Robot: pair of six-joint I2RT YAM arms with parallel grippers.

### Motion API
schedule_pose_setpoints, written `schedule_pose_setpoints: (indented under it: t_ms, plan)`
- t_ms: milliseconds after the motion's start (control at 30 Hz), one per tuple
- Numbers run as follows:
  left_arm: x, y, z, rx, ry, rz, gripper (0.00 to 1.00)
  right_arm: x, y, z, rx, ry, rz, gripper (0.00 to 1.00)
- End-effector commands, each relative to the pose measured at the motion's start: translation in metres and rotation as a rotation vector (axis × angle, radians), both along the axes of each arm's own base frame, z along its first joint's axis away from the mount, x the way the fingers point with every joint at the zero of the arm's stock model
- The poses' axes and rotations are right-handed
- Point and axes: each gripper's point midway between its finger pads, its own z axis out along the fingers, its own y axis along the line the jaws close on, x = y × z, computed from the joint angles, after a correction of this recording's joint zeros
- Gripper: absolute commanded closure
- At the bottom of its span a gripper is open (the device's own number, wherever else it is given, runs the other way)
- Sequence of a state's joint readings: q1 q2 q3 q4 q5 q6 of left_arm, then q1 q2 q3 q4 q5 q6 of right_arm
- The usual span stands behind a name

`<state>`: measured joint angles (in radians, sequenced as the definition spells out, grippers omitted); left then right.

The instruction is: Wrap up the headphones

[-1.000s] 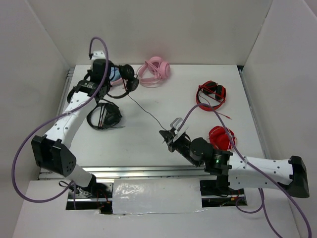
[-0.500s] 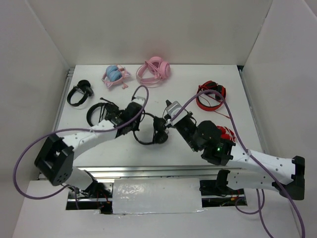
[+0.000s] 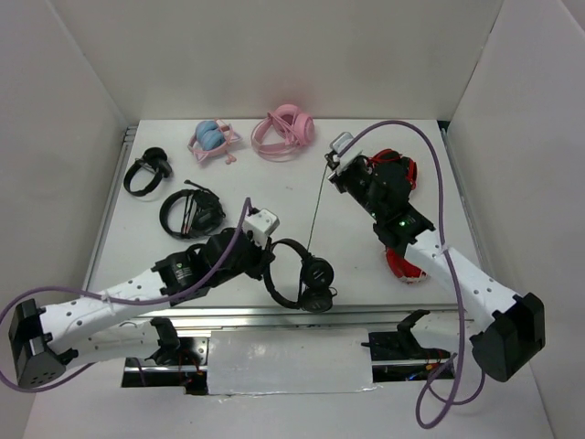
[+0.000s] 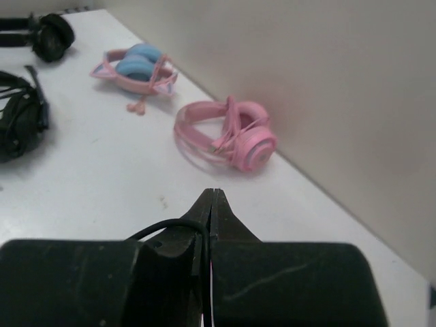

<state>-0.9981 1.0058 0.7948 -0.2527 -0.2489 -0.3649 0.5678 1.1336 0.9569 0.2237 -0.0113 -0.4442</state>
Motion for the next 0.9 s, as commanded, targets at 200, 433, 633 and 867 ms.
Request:
schedule_pose_setpoints:
  t_ms: [200, 433, 633, 867]
  plan:
    - [-0.006, -0.008, 0.124, -0.314, -0.187, -0.064, 1.0, -0.026, 0.013, -0.07, 0.25, 0.155, 0.221, 1.0]
    - [0.048, 0.028, 0.205, -0.447, -0.235, 0.207, 1.0, -0.076, 0.029, -0.108, 0.475, 0.203, 0.299, 1.0]
    - [0.099, 0.044, 0.208, -0.556, -0.147, 0.369, 1.0, -0.117, 0.041, -0.113, 0.546, 0.217, 0.307, 1.0]
    - [0.147, 0.076, 0.176, -0.614, -0.001, 0.581, 1.0, -0.132, 0.047, -0.125, 0.511, 0.249, 0.245, 1.0]
